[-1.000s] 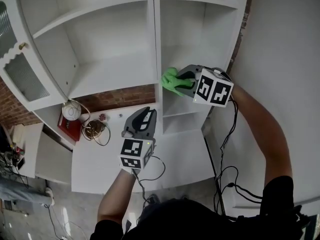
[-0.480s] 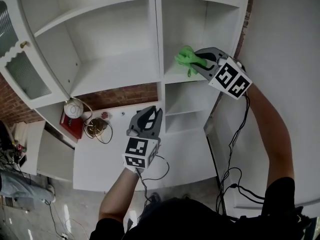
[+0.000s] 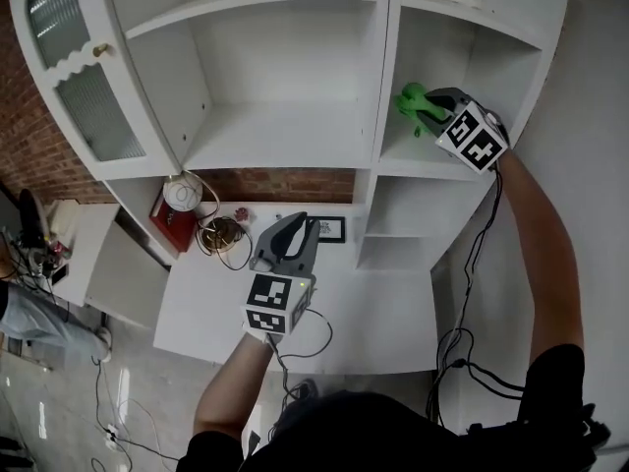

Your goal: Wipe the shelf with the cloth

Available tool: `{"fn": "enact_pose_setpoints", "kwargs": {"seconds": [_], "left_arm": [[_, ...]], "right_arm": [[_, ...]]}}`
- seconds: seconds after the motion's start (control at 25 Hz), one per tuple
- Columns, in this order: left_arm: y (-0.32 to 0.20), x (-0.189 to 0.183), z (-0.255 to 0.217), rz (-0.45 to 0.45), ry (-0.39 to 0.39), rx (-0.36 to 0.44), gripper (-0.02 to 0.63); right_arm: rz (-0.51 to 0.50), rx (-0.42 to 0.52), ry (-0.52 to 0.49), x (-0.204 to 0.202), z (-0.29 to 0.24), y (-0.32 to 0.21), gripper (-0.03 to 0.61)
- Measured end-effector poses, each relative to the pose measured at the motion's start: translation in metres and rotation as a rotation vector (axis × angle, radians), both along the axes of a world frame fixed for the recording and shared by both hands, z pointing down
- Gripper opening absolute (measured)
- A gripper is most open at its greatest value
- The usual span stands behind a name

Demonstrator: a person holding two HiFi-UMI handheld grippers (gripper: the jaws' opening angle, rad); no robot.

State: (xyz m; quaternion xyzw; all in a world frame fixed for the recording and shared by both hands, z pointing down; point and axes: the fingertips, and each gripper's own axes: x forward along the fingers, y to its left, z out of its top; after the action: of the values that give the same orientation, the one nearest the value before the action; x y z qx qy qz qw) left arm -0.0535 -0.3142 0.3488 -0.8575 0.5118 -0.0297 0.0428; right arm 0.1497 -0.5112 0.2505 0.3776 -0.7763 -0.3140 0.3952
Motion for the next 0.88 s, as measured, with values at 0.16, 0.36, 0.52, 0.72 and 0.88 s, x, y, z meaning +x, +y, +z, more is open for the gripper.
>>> {"fn": "enact_pose_setpoints", "kwargs": {"seconds": [0.16, 0.36, 0.52, 0.72, 0.88], "left_arm": [[-0.002, -0.023, 0.004, -0.052, 0.004, -0.013, 0.069], [0.001, -0.044, 0.015, -0.099, 0.001, -0.036, 0.069], [0.003, -0.056, 0.019, -0.127, 0.001, -0.048, 0.069], [0.002, -0.066, 0.018, -0.145, 0.025, -0.049, 0.069], [-0.002, -0.061, 0.021, -0.129, 0.043, -0.057, 0.069]], "right_arm": [[0.04, -0.004, 0.035, 0.001, 0.007, -0.04, 0.091], [0.07, -0.027, 0.137, -0.003, 0.03, -0.074, 0.091], [0.084, -0.04, 0.192, -0.005, 0.04, -0.086, 0.091], [0.083, -0.104, 0.176, -0.008, 0.053, -0.081, 0.089], [0.039, -0.17, 0.147, -0.013, 0.056, -0.063, 0.087]]}}
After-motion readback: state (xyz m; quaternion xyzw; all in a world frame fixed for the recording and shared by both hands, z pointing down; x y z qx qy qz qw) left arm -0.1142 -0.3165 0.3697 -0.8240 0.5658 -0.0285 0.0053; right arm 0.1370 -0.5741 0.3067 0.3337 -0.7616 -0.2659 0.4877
